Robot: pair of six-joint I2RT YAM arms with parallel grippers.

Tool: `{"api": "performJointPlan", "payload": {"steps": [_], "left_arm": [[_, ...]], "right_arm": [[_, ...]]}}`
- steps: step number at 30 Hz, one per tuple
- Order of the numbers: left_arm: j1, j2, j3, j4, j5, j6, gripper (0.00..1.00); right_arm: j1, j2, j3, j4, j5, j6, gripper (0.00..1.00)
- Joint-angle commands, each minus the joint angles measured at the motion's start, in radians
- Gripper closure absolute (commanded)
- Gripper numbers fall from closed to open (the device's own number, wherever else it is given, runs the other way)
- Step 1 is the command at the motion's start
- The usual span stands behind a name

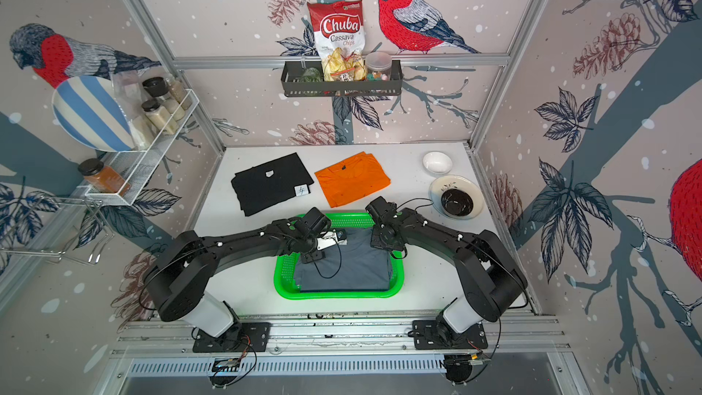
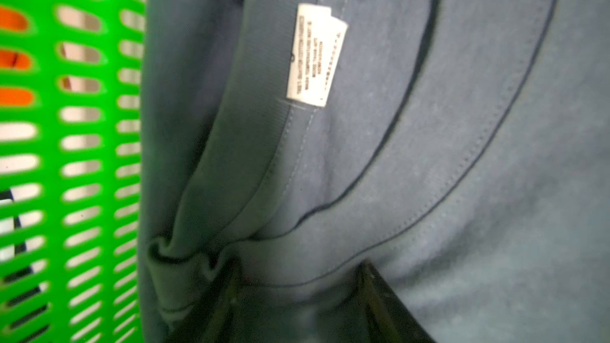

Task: Put the folded t-shirts into the basket
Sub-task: Place the T-shirt in the bin, then move the T-shirt to the center of the board.

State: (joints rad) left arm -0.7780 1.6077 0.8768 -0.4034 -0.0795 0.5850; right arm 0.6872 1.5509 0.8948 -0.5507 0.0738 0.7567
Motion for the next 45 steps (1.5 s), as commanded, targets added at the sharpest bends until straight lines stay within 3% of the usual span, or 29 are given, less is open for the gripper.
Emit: {"api": "performJointPlan", "payload": {"steps": [1, 5, 9, 10, 16, 23, 28, 32, 38, 45], "left_arm": [[0.003, 0.007, -0.034, -0.153, 0.025, 0.023, 0.4], [0.005, -0.014, -0.046, -0.216, 0.058, 0.011, 0.31], [0.013, -0.048, -0.036, -0.302, 0.114, -0.016, 0.04], [0.022, -0.065, -0.032, -0.32, 0.136, -0.023, 0.01], [0.1, -0.198, 0.079, -0.435, 0.247, -0.066, 0.01], [0.238, -0.242, 0.275, -0.588, 0.323, -0.067, 0.01], [0.352, -0.262, 0.353, -0.554, 0.323, -0.138, 0.01], [0.436, -0.259, 0.344, -0.462, 0.232, -0.217, 0.01], [0.531, -0.251, 0.295, -0.411, 0.244, -0.264, 0.01], [0.592, -0.261, 0.237, -0.349, 0.218, -0.312, 0.01]], "right_arm": [[0.017, 0.028, -0.017, -0.012, 0.038, -0.02, 0.93], [0.09, 0.078, 0.037, -0.04, 0.052, -0.082, 0.85], [0.123, 0.061, 0.075, -0.043, 0.058, -0.093, 0.83], [0.12, 0.048, 0.081, -0.047, 0.061, -0.091, 0.82], [0.106, -0.052, 0.159, -0.087, 0.071, -0.134, 0.77], [0.109, -0.114, 0.237, -0.069, 0.087, -0.19, 0.73], [0.014, -0.103, 0.272, 0.013, 0.081, -0.179, 0.53], [-0.062, -0.02, 0.335, 0.072, 0.092, -0.21, 0.46], [-0.17, 0.211, 0.509, 0.094, 0.038, -0.262, 0.39], [-0.254, 0.492, 0.727, 0.092, -0.026, -0.215, 0.46]]}}
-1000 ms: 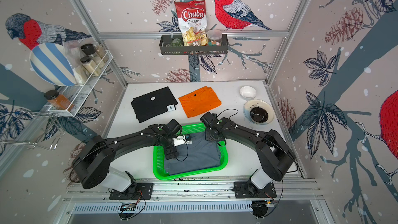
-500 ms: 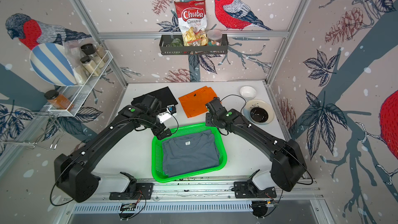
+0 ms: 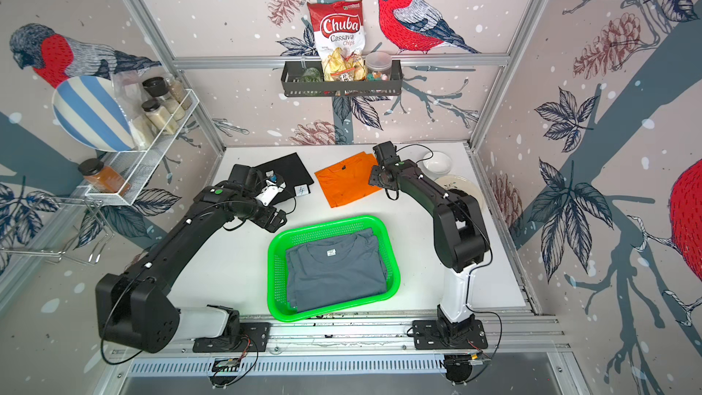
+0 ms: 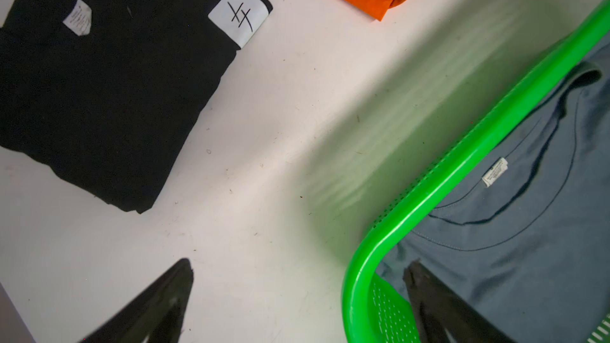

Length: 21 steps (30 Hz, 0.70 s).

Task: Put the folded t-shirts into the basket
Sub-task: Move the T-shirt to the center of the board.

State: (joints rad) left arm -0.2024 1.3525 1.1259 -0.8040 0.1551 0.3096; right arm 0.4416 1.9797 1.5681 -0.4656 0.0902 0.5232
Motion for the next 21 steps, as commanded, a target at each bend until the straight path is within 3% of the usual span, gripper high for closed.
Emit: {"api": "performJointPlan", "payload": {"steps": [1, 5, 10, 13, 17, 21], "left_arm": [[0.025, -0.005, -0.018, 0.06, -0.024, -0.04, 0.01], [0.034, 0.001, -0.028, 0.087, -0.064, -0.051, 0.01], [0.034, -0.007, -0.014, 0.094, -0.093, -0.051, 0.01], [0.032, 0.022, 0.005, 0.107, -0.087, -0.05, 0.01], [0.007, 0.108, 0.13, 0.077, -0.02, -0.05, 0.01], [-0.12, 0.219, 0.242, 0.119, -0.042, 0.022, 0.01]], "right_arm": [[-0.005, 0.102, 0.086, 0.011, -0.052, 0.021, 0.49], [-0.002, 0.246, 0.231, 0.019, -0.117, 0.052, 0.69], [-0.015, 0.349, 0.309, 0.0, -0.076, 0.091, 0.78], [-0.031, 0.336, 0.213, 0.023, -0.084, 0.142, 0.85], [-0.04, 0.257, 0.019, 0.08, -0.106, 0.142, 0.85], [-0.04, 0.15, -0.199, 0.129, -0.11, 0.166, 0.85]]}}
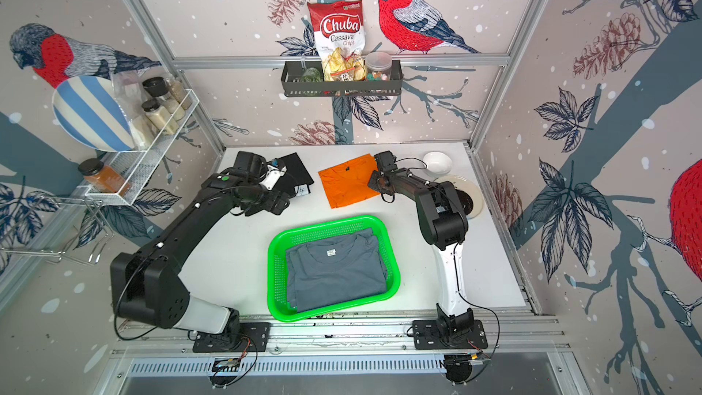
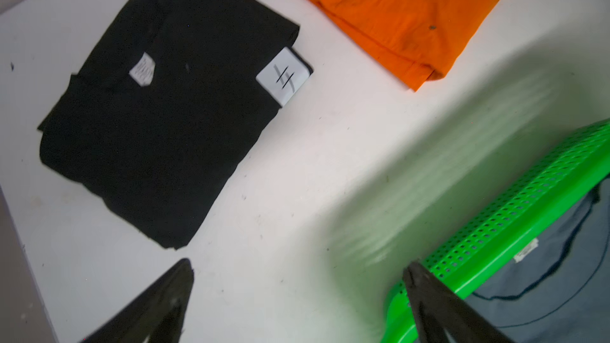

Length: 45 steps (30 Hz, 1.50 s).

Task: Put the folded t-shirts into the basket
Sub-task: Move the T-shirt to the center of the board.

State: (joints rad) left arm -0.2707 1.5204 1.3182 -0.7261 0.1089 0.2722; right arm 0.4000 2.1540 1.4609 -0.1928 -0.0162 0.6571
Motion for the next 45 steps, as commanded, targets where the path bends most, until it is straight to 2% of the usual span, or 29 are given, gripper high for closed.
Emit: {"api": "performJointPlan", "payload": {"steps": [1, 6, 10, 15, 19, 24, 28, 32, 34, 38, 41, 45], "left_arm": [[-0.083, 0.085, 0.081, 0.051, -0.01, 0.083, 0.01], [-0.164, 0.331, 0.292, 0.091, -0.014, 0.119, 0.02], [-0.187, 0.538, 0.536, 0.031, 0.034, 0.074, 0.02], [-0.203, 0.792, 0.862, -0.113, 0.065, 0.003, 0.02], [-0.208, 0.938, 0.994, -0.127, 0.035, 0.001, 0.05], [-0.208, 1.032, 1.07, -0.151, -0.009, 0.0, 0.05], [-0.204, 1.059, 1.076, -0.17, -0.038, 0.008, 0.13], [-0.203, 1.081, 1.098, -0.246, 0.068, 0.042, 0.12], [-0.202, 1.093, 1.136, -0.286, 0.084, 0.022, 0.13], [-0.196, 1.078, 1.145, -0.32, 0.196, -0.023, 0.12], [-0.196, 1.068, 1.133, -0.312, 0.272, -0.087, 0.11], [-0.195, 1.072, 1.123, -0.306, 0.312, -0.157, 0.12]], "right_arm": [[0.003, -0.047, -0.14, -0.131, -0.002, 0.041, 0.85], [0.015, -0.185, -0.35, -0.089, 0.007, 0.088, 0.85], [0.037, -0.288, -0.474, -0.092, 0.028, 0.093, 0.83], [0.057, -0.348, -0.569, -0.118, 0.049, 0.064, 0.83], [0.05, -0.372, -0.584, -0.152, 0.054, 0.032, 0.83], [0.045, -0.422, -0.553, -0.207, 0.062, 0.012, 0.8], [0.043, -0.469, -0.519, -0.257, 0.064, 0.0, 0.78], [0.037, -0.524, -0.472, -0.313, 0.065, -0.013, 0.75], [0.035, -0.549, -0.439, -0.332, 0.067, -0.018, 0.73], [0.025, -0.584, -0.369, -0.345, 0.062, -0.025, 0.6], [-0.022, -0.581, -0.319, -0.34, 0.059, -0.034, 0.55], [-0.113, -0.54, -0.255, -0.344, 0.017, -0.072, 0.51]]}}
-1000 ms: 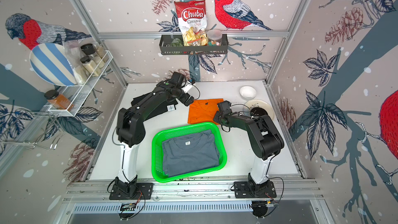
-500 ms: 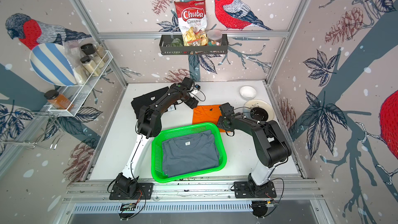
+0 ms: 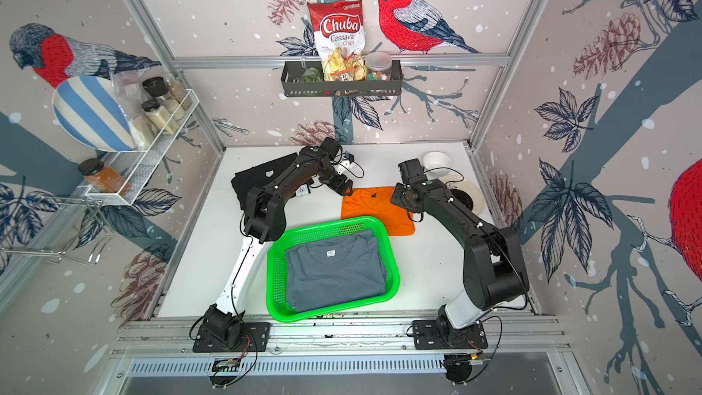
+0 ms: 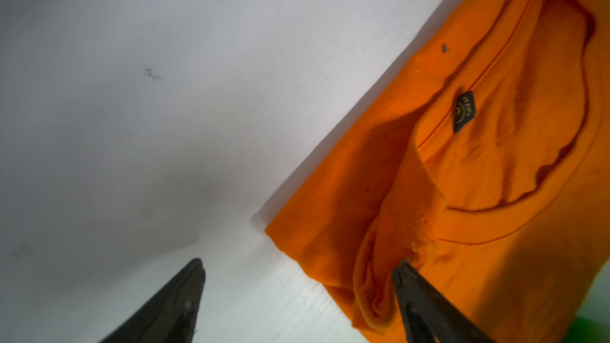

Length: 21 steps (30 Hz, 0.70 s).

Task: Put the folded t-shirts into the basket
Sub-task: Move the T-shirt to the center of the board, then pick up the T-shirt from the center of the board.

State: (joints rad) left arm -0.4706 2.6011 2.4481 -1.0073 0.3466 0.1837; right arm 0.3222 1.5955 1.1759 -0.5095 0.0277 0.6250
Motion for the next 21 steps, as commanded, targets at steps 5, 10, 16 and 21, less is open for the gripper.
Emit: {"api": "performJointPlan", "payload": {"steps": [5, 10, 16, 21], "left_arm": [[0.022, -0.021, -0.051, -0.005, 0.083, -0.141, 0.13], [0.053, -0.048, -0.096, 0.033, 0.134, -0.196, 0.12], [0.064, -0.102, -0.141, 0.071, 0.257, -0.185, 0.02], [0.051, -0.119, -0.196, 0.094, 0.197, -0.185, 0.02]], "right_arm": [[-0.128, 0.085, 0.08, -0.025, -0.078, -0.079, 0.47], [-0.171, 0.13, 0.085, -0.019, -0.104, -0.095, 0.47], [-0.189, 0.177, 0.091, -0.012, -0.129, -0.116, 0.46], [-0.197, 0.239, 0.134, -0.022, -0.151, -0.14, 0.41]]}}
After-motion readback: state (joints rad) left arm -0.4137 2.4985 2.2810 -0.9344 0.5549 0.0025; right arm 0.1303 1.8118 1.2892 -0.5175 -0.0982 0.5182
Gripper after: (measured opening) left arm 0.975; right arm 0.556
